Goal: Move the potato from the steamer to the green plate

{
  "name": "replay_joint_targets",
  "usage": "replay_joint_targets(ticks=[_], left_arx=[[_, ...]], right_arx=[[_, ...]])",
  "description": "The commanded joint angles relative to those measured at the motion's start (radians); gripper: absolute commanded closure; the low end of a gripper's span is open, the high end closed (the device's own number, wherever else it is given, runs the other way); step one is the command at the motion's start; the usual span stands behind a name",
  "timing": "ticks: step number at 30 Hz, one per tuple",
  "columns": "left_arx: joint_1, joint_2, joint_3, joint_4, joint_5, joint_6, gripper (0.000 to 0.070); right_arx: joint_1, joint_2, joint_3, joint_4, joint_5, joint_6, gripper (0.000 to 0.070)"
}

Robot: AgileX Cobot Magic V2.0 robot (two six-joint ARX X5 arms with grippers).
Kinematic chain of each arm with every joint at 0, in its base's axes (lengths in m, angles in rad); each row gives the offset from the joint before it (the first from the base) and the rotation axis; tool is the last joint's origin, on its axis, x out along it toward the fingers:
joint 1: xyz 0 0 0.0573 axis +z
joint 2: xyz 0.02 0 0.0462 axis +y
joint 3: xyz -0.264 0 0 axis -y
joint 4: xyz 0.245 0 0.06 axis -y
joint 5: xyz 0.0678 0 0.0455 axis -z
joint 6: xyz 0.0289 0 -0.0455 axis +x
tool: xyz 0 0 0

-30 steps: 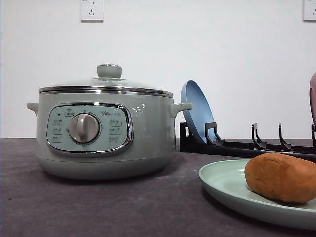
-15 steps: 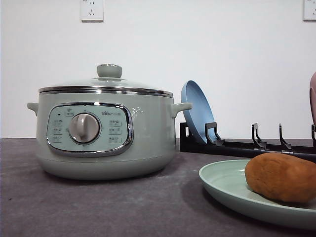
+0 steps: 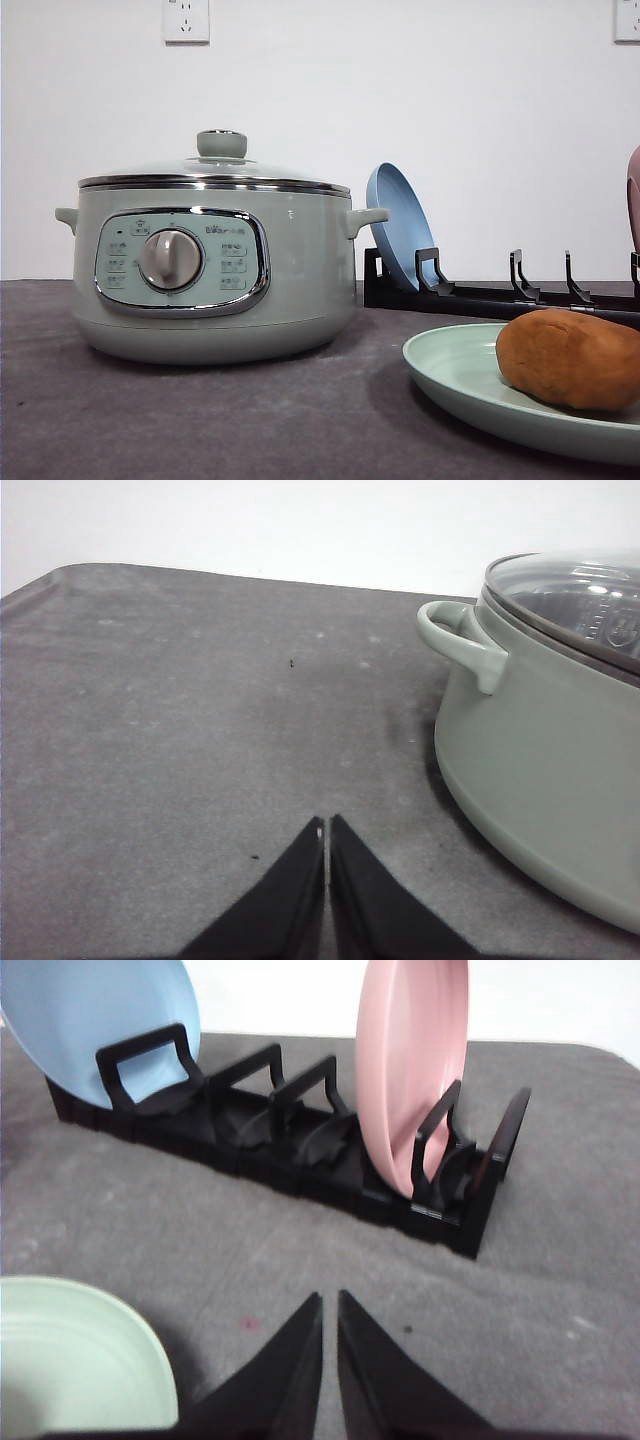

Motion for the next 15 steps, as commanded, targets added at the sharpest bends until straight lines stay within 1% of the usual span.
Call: replay_joint_targets(ticks=[1,7,15], left_arx=[[0.001,-0.002,-0.021,-0.005,0.006,0.015,0.0700],[0.001,-0.002,-0.021,-0.005,0.006,0.015,0.0700],[0.001,-0.002,-0.021,-0.005,0.006,0.014,0.0700]], right_arx=[[0.010,-0.003,-0.011,0.009,0.004,-0.016,0.0685],[0.036,-0.003,-0.021,0.039,0.054,-0.001,0.0685],[0.039,-0.003,-0.021,0.054,0.048,0.002,0.0685]])
